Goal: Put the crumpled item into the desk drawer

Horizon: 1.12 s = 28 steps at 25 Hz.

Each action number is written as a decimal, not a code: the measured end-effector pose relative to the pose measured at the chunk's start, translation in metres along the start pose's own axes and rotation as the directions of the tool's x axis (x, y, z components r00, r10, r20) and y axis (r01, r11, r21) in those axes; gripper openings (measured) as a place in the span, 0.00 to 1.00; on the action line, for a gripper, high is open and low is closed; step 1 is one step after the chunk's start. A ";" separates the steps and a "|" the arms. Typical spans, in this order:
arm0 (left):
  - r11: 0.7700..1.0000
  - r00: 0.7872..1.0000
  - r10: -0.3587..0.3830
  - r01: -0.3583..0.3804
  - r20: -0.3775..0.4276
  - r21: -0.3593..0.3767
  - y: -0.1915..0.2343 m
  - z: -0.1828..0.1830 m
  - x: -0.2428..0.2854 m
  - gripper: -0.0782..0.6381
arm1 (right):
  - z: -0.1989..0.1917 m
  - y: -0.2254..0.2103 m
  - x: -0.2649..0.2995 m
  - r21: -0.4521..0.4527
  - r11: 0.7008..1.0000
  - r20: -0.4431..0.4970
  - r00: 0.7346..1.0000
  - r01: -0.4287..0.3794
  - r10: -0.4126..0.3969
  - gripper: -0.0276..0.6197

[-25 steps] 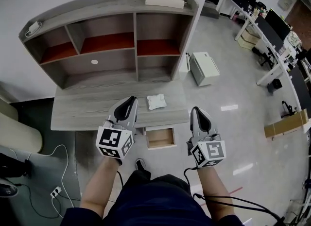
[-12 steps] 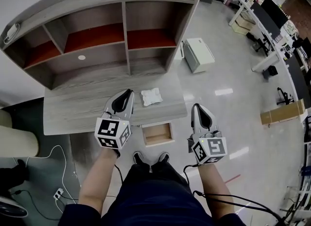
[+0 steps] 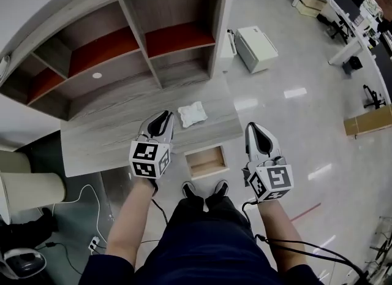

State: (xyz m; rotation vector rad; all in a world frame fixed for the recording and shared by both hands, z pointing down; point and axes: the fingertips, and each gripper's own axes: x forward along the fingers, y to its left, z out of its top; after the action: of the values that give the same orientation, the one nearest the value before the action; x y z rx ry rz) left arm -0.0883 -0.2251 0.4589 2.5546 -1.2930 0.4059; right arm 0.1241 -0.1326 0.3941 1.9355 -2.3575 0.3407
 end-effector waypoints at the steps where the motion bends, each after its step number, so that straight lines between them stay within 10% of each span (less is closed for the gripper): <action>1: 1.000 1.000 -0.015 0.015 -0.024 0.001 -0.003 -0.006 0.006 0.15 | -0.003 -0.003 -0.001 0.003 1.000 -0.005 1.000 0.005 -0.005 0.05; 10: 0.995 0.966 -0.096 0.097 -0.239 -0.006 -0.015 -0.075 0.066 0.22 | -0.020 -0.033 -0.013 0.025 0.998 -0.039 0.997 0.065 -0.064 0.05; 28: 0.994 0.825 -0.049 0.096 -0.562 0.055 -0.011 -0.183 0.151 0.28 | -0.054 -0.097 -0.077 0.074 0.964 -0.094 0.965 0.254 -0.246 0.05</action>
State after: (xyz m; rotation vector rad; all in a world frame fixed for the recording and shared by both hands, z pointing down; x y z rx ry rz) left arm -0.0181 -0.2689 0.6815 2.2625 -0.9638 1.1150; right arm 0.2301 -0.0653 0.4435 2.1791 -2.0470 0.5000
